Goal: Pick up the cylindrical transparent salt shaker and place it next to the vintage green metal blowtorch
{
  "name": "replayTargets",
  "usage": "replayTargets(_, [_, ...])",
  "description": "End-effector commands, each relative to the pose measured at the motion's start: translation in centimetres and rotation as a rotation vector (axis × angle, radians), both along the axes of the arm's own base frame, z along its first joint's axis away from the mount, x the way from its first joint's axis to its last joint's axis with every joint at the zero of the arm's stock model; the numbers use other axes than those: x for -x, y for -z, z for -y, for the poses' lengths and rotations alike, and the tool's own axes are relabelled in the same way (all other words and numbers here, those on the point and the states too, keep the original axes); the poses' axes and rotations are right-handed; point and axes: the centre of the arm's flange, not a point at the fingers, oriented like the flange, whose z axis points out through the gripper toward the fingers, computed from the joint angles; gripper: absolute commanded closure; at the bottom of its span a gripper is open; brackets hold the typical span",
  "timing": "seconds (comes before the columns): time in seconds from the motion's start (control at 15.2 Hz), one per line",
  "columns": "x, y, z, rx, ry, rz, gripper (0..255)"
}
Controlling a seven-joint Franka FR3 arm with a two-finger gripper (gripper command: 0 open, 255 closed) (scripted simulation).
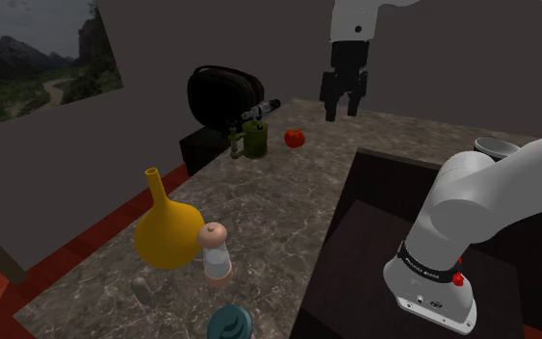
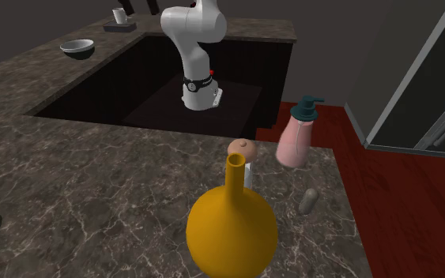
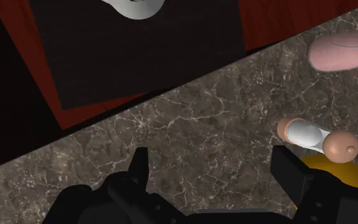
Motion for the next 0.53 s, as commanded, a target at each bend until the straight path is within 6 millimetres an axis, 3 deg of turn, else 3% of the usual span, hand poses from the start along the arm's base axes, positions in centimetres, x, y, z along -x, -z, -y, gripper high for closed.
replayTargets(0.0, [0.0, 0.0, 0.0, 0.000, 0.000, 0.000, 0])
replayTargets(0.46, [-3.1, 4.9, -6.7, -0.019, -0.002, 0.031, 0])
